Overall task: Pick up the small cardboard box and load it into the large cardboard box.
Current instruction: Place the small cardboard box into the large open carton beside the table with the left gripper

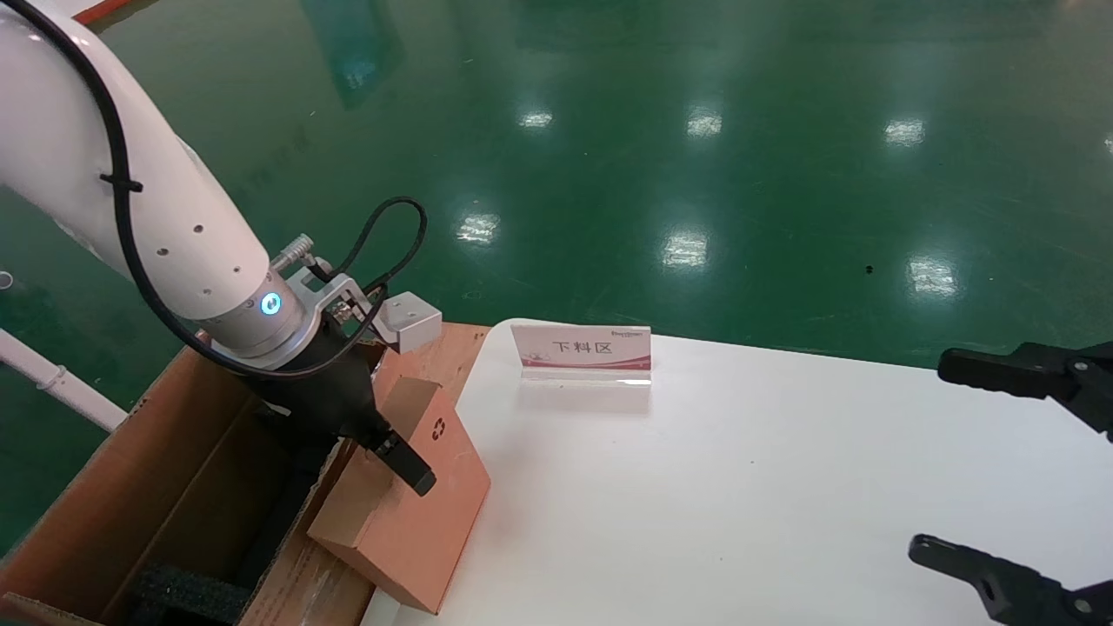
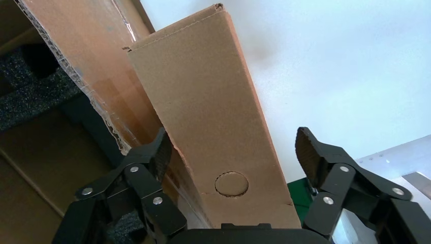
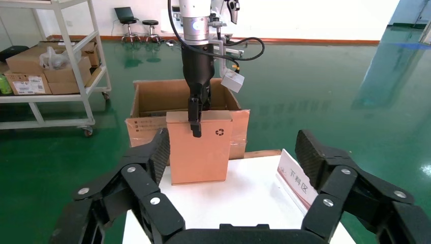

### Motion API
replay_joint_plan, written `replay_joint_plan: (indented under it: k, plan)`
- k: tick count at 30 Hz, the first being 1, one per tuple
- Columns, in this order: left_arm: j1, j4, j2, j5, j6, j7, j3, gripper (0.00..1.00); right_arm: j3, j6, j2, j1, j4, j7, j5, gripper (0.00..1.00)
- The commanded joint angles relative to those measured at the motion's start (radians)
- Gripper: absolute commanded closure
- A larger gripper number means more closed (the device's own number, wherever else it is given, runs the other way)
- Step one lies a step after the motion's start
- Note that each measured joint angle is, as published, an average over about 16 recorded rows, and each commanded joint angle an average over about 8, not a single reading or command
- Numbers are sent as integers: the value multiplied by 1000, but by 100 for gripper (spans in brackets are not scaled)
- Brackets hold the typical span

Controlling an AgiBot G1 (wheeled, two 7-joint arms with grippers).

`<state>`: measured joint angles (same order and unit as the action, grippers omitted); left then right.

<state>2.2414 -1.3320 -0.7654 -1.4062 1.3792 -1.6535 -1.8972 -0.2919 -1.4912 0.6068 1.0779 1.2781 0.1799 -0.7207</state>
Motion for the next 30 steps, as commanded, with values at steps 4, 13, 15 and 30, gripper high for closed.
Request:
replay_joint_plan:
  k: [4, 13, 15, 30]
  plan:
    - [1, 0, 0, -1, 1, -1, 0, 100, 0, 0, 0, 0, 0, 0, 0, 100]
    - [1, -1, -1, -2, 2, -3, -1, 100, 0, 0, 0, 0, 0, 0, 0, 100]
    - [1, -1, -1, -2, 2, -2, -1, 100, 0, 0, 0, 0, 0, 0, 0, 100]
    - [209, 5, 29, 68, 93, 86, 96, 100, 0, 0, 0, 0, -1, 0, 0, 100]
